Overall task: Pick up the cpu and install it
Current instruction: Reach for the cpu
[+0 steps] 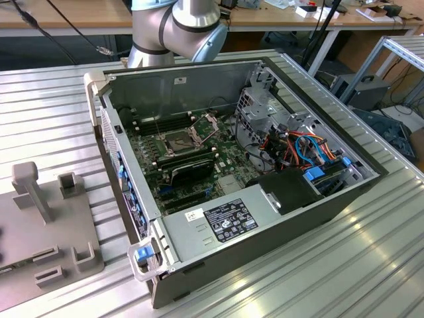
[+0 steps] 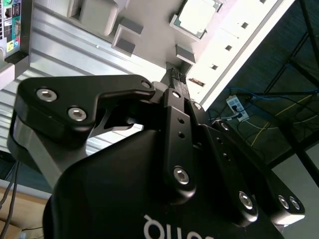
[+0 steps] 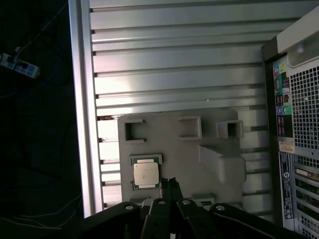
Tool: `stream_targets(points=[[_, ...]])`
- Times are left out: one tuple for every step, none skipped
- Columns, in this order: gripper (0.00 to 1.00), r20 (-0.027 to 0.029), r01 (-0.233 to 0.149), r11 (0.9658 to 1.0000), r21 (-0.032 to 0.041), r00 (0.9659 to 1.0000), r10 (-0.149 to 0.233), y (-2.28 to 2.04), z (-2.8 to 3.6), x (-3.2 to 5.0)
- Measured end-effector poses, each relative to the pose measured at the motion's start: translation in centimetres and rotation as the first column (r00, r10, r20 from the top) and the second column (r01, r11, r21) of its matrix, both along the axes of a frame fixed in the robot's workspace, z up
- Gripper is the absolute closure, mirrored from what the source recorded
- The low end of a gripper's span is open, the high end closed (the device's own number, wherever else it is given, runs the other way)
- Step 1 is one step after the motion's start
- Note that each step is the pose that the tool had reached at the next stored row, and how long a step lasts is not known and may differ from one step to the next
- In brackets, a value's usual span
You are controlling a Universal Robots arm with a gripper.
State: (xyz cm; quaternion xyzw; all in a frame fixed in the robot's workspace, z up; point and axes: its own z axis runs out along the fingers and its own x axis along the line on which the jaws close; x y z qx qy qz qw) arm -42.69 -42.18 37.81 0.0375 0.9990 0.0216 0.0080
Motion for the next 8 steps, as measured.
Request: stream_targets(points=[[0.89, -0.0003, 0.000, 1.0000, -0.0001, 1.0000, 0.000, 0.00, -0.01, -0.01], [0.89, -0.0001, 0.000, 1.0000, 0.0001, 1.0000, 0.000, 0.00, -0.02, -0.01], [0.89, -0.0001, 0.000, 1.0000, 0.0001, 1.0000, 0.000, 0.00, -0.02, -0.01], [0.89, -0.0001, 0.000, 1.0000, 0.0001, 1.0000, 0.000, 0.00, -0.02, -0.01], [0.89, 0.0000, 0.000, 1.0000, 0.0001, 1.0000, 0.000, 0.00, -0.04, -0.01], [0.89, 0.0003, 0.000, 1.0000, 0.0004, 1.0000, 0.000, 0.00, -0.11, 0.00], [0.89, 0.0003, 0.000, 1.0000, 0.0003, 1.0000, 0.000, 0.00, -0.21, -0.01], [0.89, -0.0004, 0.000, 1.0000, 0.0001, 1.0000, 0.000, 0.00, -0.55, -0.01]])
